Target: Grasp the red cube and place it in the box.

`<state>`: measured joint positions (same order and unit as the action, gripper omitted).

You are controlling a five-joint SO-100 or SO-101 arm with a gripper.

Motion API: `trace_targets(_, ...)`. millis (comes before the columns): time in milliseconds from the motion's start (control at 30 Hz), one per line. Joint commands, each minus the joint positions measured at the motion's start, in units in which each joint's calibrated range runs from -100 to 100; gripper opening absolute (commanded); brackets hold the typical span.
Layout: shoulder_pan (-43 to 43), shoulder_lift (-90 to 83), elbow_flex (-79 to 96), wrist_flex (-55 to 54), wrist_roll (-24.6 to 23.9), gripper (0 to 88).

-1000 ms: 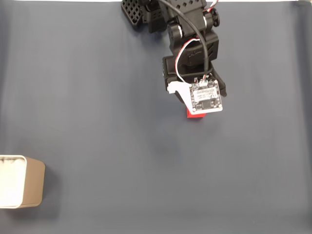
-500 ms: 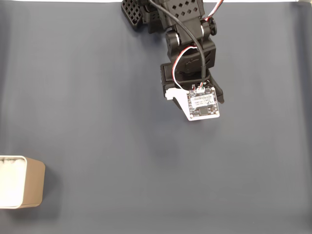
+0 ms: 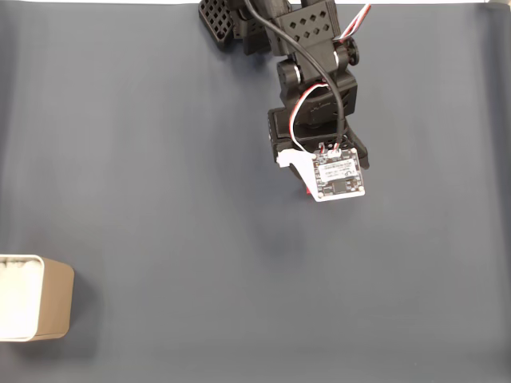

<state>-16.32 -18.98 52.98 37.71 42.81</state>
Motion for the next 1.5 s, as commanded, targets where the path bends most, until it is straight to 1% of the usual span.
trace_targets(0,-0.94,0.43,-0.79,-1.15,-0.68,35.1)
trace_targets(267,-2.15,0.95,-1.07,-1.64,-1.17,35.1)
trace_targets(1100,-1.86,0.86,-0.98,-1.64,-1.32,34.8)
trace_targets(1200,-1.86,0.6,-1.07,-1.64,-1.27,33.2)
trace_targets(1300,-1.79,0.69,-1.07,-1.64,-0.73,29.2)
trace_targets(1467,-1.93,0.78,-1.07,-1.64,-0.68,19.3)
